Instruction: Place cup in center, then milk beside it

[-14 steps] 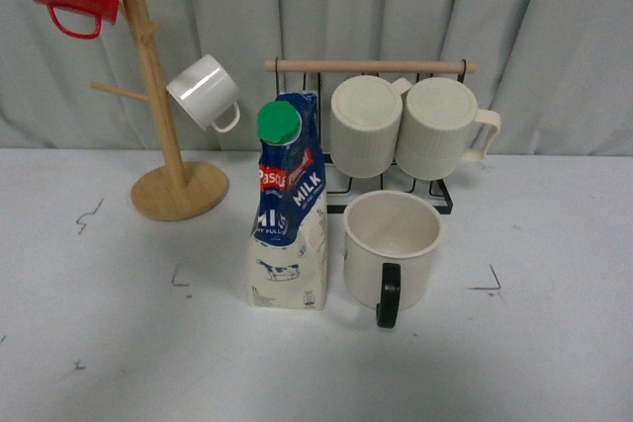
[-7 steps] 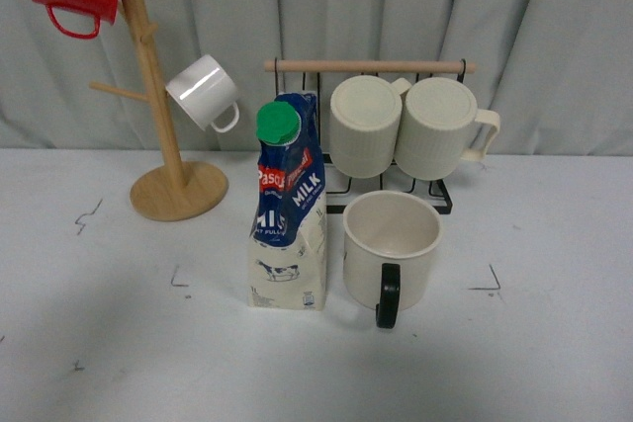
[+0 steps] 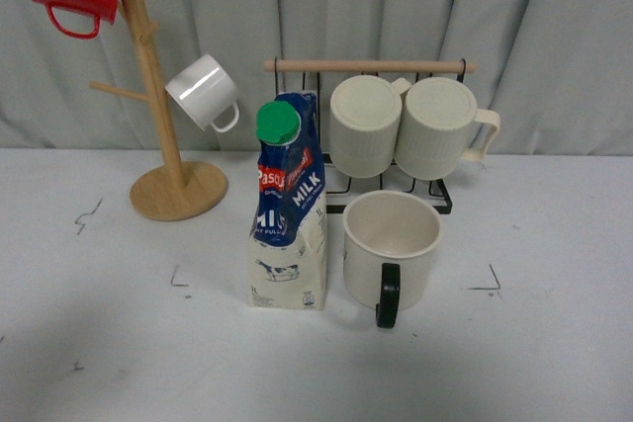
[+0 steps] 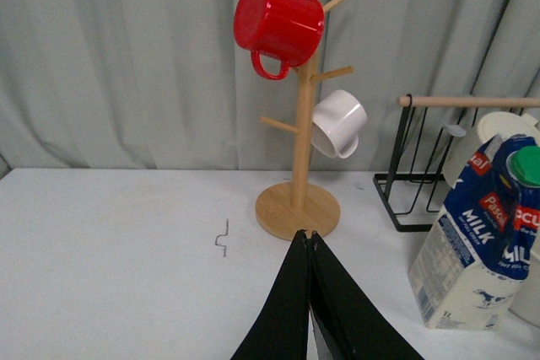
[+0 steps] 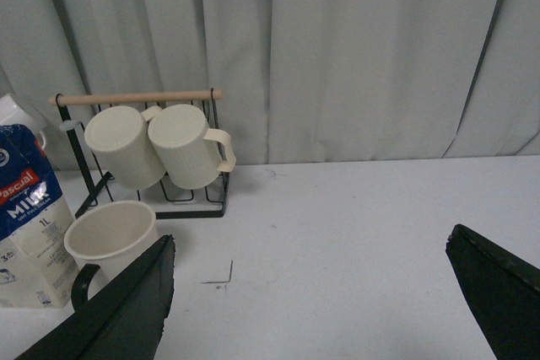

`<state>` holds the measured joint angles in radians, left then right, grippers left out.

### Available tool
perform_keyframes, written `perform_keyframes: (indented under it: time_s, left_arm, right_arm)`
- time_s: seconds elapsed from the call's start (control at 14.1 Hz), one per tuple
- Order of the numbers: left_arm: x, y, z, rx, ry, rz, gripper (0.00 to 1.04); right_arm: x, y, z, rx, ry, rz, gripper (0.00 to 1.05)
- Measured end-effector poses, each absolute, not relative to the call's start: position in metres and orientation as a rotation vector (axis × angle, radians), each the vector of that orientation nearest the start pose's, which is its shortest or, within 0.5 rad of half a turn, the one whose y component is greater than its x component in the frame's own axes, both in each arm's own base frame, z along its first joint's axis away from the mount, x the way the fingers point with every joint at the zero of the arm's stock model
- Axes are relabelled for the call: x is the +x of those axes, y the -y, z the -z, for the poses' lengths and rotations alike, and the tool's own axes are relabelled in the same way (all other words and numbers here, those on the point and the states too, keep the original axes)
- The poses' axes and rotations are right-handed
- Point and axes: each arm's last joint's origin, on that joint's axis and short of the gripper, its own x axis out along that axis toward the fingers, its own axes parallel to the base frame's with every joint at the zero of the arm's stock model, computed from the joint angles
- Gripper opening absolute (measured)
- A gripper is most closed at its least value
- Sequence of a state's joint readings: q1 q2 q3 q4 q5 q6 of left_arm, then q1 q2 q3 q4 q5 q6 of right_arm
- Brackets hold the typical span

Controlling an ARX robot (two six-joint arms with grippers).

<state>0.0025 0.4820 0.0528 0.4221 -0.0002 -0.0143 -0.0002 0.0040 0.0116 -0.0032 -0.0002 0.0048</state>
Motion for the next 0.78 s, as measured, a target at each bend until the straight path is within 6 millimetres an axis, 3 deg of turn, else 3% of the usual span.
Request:
perform_keyframes:
  time_s: [0.28,0.78]
  left_arm:
    - [0.122,0.000,-0.169,-0.014,-0.002,0.001,0.02]
    - [0.110,0.000,-0.170,-0.014,0.009,0.002,0.02]
  right_arm:
    - [0.097,0.000,-0.167,0.005,0.004,0.000,0.98]
    - [0.097,0.000,-0.167,0.005,0.004,0.000,0.98]
